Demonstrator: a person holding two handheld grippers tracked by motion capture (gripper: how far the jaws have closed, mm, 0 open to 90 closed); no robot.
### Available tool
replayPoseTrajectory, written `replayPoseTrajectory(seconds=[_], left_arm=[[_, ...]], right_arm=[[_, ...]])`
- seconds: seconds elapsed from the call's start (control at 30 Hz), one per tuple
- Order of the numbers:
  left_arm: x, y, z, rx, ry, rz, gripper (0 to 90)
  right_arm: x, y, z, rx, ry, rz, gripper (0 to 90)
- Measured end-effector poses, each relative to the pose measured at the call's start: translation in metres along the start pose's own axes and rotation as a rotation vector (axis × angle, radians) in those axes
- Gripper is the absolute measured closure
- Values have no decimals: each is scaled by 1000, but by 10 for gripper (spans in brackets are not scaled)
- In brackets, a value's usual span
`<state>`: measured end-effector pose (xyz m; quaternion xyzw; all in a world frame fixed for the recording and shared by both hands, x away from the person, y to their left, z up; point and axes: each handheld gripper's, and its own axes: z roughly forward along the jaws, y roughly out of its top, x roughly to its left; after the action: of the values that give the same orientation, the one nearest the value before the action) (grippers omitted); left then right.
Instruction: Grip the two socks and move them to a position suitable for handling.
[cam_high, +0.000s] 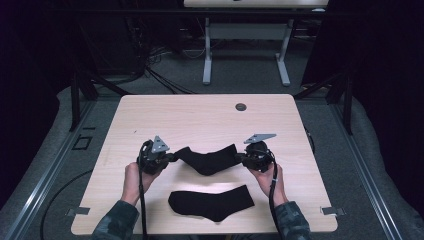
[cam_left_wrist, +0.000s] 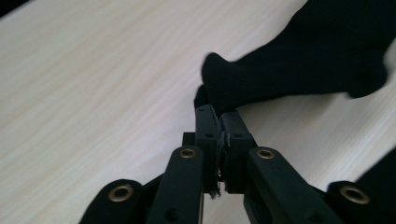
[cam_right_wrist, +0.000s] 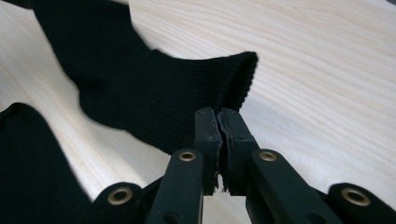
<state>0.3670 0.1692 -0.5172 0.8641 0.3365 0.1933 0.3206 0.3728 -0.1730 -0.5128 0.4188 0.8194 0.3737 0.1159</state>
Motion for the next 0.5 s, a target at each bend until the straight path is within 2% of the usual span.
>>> replayPoseTrajectory(seconds=[0.03, 0.07, 0.1, 0.13, 0.17, 0.23, 0.27, 0.4, 0.43, 0.5], left_arm=[[0, 0, 0, 0, 0, 0, 774], [-1, -8, 9, 67, -21, -19, 659], [-1, -8, 9, 67, -21, -19, 603], [-2, -14, 13, 79, -29, -34, 530], [0, -20, 13, 79, -51, -58, 463], [1, -22, 10, 68, -60, -71, 398], [2, -24, 7, 46, -60, -83, 357], [11, -22, -7, 12, -57, -105, 322], [14, -21, -9, 3, -39, -118, 321], [17, -20, -9, 1, -34, -122, 308]], right_arm=[[0, 0, 0, 0, 0, 0, 865], [0, -9, 5, 34, -11, -10, 851], [0, -9, 5, 34, -11, -10, 851], [-4, -19, 13, 78, -26, -8, 814], [-7, -24, 16, 97, -27, -8, 780], [-9, -27, 18, 94, -30, 5, 757], [-16, -33, 18, 95, -32, 23, 730], [-19, -35, 10, 69, -42, 34, 703], [-19, -34, 6, 52, -45, 34, 697], [-18, -34, 4, 51, -45, 29, 688]])
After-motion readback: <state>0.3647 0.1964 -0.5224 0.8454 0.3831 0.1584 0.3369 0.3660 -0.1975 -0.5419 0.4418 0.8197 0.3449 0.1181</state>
